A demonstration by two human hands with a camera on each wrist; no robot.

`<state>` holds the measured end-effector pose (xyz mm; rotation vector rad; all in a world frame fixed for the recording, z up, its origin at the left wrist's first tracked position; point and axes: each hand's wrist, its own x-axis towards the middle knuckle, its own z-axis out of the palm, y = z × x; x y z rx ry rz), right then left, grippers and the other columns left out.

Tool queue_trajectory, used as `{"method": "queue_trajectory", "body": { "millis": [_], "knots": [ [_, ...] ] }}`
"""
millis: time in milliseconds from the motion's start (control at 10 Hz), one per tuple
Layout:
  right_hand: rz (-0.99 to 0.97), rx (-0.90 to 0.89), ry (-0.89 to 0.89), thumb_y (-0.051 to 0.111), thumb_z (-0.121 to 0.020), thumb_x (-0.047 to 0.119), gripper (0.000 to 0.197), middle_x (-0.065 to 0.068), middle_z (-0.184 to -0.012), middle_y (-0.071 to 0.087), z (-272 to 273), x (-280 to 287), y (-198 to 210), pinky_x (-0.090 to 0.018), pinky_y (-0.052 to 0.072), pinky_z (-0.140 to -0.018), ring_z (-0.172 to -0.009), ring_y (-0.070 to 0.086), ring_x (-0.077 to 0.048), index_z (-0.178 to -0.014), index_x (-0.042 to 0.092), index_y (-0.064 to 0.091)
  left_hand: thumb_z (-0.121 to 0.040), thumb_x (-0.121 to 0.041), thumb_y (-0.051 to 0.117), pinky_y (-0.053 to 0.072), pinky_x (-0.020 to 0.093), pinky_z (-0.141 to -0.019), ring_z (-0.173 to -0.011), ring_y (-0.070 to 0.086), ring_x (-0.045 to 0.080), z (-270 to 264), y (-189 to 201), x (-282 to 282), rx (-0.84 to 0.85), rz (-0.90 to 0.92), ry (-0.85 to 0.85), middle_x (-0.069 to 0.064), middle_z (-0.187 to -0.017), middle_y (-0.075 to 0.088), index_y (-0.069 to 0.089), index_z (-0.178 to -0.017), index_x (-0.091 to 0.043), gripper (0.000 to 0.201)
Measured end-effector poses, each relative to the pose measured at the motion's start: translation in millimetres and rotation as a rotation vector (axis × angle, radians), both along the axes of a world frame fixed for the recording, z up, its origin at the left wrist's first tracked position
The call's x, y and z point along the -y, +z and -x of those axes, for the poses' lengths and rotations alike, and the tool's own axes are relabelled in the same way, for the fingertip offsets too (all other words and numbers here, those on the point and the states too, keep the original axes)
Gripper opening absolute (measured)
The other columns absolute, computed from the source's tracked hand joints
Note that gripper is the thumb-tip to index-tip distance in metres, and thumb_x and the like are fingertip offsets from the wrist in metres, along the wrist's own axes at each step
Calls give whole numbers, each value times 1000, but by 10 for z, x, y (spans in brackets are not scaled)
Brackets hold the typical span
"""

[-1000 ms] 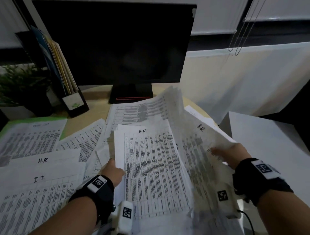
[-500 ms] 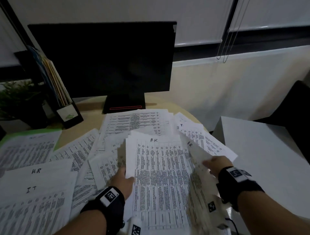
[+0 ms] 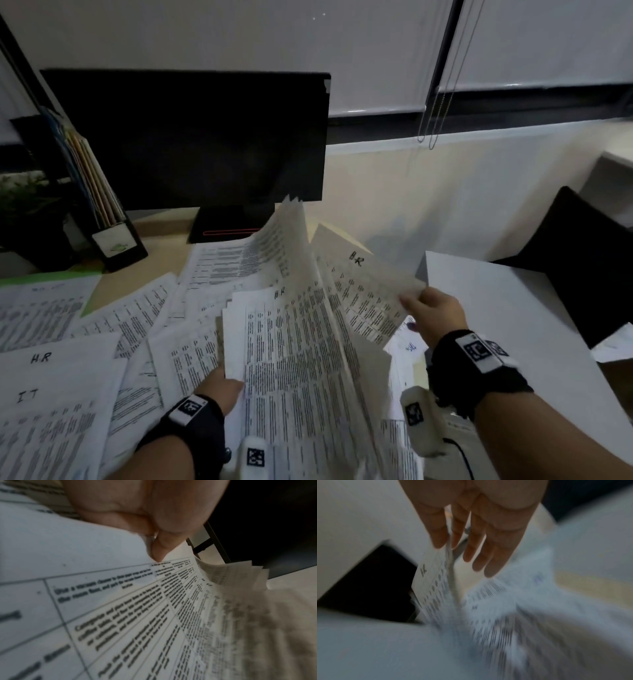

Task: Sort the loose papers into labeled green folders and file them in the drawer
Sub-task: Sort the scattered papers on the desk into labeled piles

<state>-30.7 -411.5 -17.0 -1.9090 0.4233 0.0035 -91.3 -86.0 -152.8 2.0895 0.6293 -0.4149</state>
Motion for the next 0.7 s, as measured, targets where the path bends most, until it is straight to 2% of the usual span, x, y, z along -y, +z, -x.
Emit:
{"method": "queue_trajectory", "body": {
  "millis": [100,200,300,400,500,600,700],
  "knots": [
    [-602,-333,-93,58,-90,7,21,-9,-97,61,106,-22,-450,-40,54,-74,-82,61,-29,-108,18,53,-87,-10,55,37,26,-78,-93,53,25,-12,-44,0,-7,31,85,8,-93,56,55,-125,0,40],
    [-623,-460,-91,53,-93,10,23,-8,-108,61,145,-109,-688,-33,56,-66,-82,59,-22,-114,21,51,-86,-11,56,37,26,-77,-91,55,26,-33,-40,25,-13,9,104,10,-93,57,57,-122,-1,37],
    [-133,-554,92,47,-97,14,35,-10,-133,54,41,-158,-734,-35,48,-95,-110,56,-24,-131,17,52,-91,-4,53,37,28,-78,-96,57,31,-37,-32,39,-23,-24,107,14,-98,58,57,-121,1,31],
    [-138,-475,-23,50,-93,21,38,-12,-121,61,-43,-140,-731,-26,46,-84,-98,56,-23,-128,7,56,-90,-6,53,47,33,-87,-96,58,31,-27,-59,28,-31,-37,135,15,-104,62,57,-121,0,32],
    [-119,-474,-5,66,-82,26,32,-8,-86,63,-22,-152,-784,-35,49,-86,-85,59,-26,-105,4,62,-90,-7,53,46,31,-81,-93,57,29,-29,-56,36,-41,-33,138,16,-106,61,56,-122,-3,32],
    [32,-456,154,65,-86,33,29,-6,-91,64,-28,-143,-735,-34,50,-85,-88,61,-25,-103,9,63,-90,-6,53,43,29,-77,-91,55,28,-40,-65,38,-44,-40,138,16,-107,60,55,-122,-2,32],
    [230,-369,176,57,-92,31,33,-13,-99,67,-93,-115,-669,-38,52,-88,-93,63,-30,-107,3,65,-91,-6,52,44,31,-83,-95,56,29,-20,-41,56,-38,-52,130,19,-111,61,55,-122,-2,31]
  ]
}}
